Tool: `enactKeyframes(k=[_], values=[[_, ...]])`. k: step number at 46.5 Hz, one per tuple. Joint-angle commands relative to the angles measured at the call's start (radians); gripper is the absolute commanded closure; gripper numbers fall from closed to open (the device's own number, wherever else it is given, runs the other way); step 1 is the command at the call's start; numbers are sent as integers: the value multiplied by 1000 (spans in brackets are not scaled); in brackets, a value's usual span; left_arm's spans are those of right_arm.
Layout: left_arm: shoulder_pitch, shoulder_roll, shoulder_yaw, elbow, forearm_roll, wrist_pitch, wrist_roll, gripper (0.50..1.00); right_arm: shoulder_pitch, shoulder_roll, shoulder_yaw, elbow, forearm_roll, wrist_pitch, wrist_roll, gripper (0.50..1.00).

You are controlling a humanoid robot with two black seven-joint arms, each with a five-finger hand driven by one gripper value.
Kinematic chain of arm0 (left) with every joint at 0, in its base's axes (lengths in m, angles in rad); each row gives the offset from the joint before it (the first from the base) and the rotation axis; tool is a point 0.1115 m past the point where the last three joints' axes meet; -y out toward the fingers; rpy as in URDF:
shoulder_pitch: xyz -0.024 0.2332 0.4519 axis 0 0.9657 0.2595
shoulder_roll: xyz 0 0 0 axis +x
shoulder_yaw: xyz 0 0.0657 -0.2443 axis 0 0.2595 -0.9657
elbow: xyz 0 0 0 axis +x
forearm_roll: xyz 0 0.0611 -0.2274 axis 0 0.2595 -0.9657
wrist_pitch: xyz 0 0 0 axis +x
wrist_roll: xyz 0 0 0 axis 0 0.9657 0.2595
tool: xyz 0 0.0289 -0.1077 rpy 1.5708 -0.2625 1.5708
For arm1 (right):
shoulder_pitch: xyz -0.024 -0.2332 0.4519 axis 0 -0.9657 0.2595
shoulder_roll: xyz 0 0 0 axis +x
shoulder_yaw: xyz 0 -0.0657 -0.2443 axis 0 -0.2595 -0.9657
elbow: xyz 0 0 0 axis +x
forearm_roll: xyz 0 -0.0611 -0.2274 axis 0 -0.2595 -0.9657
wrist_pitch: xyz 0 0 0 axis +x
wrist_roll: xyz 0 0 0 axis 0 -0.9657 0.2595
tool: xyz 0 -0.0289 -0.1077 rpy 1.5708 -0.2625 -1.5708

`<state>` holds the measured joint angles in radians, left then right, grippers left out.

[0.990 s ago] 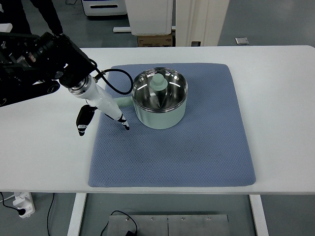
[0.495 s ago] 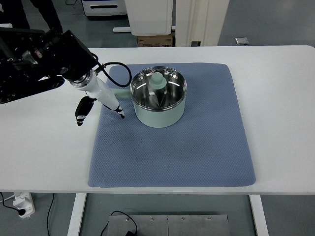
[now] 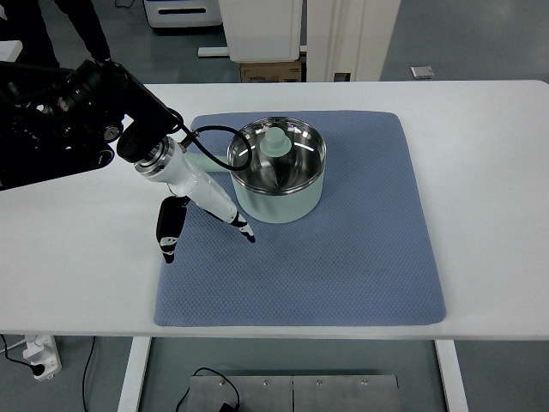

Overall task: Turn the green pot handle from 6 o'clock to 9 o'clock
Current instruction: 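Lift the left hand off the handle and up over the pot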

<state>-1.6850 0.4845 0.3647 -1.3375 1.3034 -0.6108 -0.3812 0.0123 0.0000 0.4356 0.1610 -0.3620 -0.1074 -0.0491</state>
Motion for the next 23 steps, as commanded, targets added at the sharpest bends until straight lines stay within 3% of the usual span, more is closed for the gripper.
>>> enactKeyframes(k=[1,11,20,23], values=[[10,2,-59,-3,-119,0,1,500,0,0,0,0,0,0,0,500],[33,-3,-196,29,-528,0,10,500,0,0,0,0,0,0,0,500],[54,-9,-208,142,-814,0,10,500,0,0,0,0,0,0,0,500],[73,-10,-208,181,-918,37,8,500,0,0,0,0,0,0,0,500]])
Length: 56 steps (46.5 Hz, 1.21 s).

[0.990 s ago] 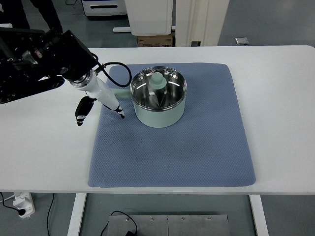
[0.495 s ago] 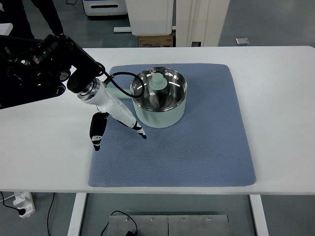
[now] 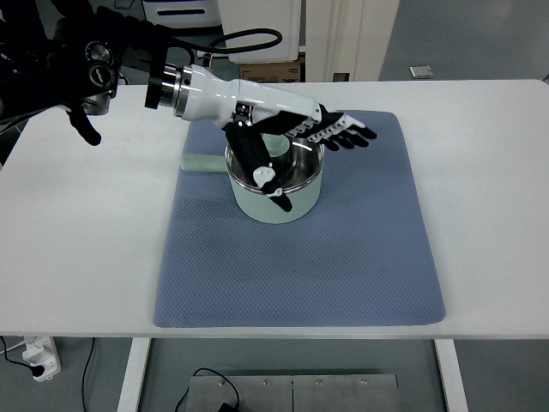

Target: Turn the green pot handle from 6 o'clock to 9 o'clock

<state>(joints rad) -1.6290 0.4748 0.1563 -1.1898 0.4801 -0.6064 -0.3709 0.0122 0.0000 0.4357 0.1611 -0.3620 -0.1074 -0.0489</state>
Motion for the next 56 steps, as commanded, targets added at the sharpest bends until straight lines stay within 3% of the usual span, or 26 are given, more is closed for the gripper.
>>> enactKeyframes(k=[1,13,27,44,56], values=[[24,-1,0,45,-130,46,0,500,0,0,0,0,0,0,0,500],[110,-12,2,200,-538,184,3,500,0,0,0,0,0,0,0,500],[281,-79,-41,372,-751,293,-5,500,0,0,0,0,0,0,0,500],[416,-157,-187,501,-828,477,-33,500,0,0,0,0,0,0,0,500],[498,-280,-258,697,-828,511,-39,500,0,0,0,0,0,0,0,500]])
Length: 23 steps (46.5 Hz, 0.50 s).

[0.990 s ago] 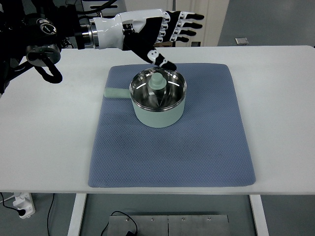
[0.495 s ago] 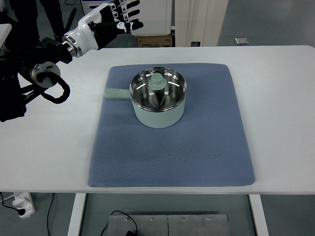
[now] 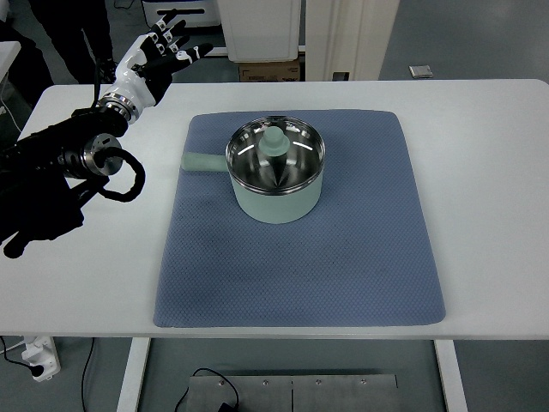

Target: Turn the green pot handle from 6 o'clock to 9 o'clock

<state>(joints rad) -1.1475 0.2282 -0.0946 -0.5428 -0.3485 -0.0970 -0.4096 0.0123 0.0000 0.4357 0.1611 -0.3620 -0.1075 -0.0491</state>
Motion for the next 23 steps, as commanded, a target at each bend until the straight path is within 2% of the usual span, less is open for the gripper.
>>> enactKeyframes(k=[1,9,23], values=[[25,-46,-7,67,0,2,-2,500,0,0,0,0,0,0,0,500],[77,-116,-50,165,2,5,-5,500,0,0,0,0,0,0,0,500],[132,-125,-93,182,3,17,-21,500,0,0,0,0,0,0,0,500]])
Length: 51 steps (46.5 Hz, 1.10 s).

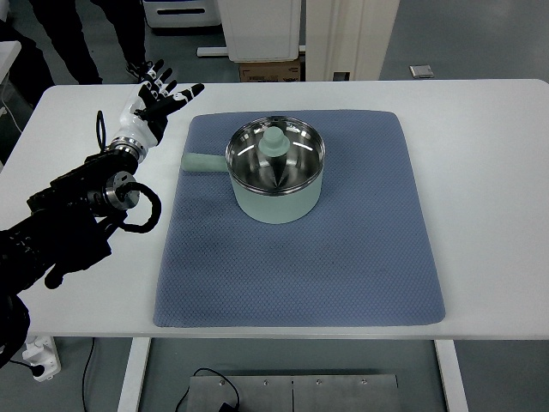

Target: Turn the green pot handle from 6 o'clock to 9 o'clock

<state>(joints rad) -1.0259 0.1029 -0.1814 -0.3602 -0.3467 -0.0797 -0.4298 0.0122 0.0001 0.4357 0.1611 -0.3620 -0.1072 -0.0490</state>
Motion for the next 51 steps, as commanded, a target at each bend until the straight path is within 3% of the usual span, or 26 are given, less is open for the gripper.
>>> enactKeyframes(k=[1,51], values=[[15,0,-6,0,2,0,-1,500,0,0,0,0,0,0,0,500],[115,-40,-196,-2,14,-80,-46,500,0,0,1,1,5,8,-2,500]])
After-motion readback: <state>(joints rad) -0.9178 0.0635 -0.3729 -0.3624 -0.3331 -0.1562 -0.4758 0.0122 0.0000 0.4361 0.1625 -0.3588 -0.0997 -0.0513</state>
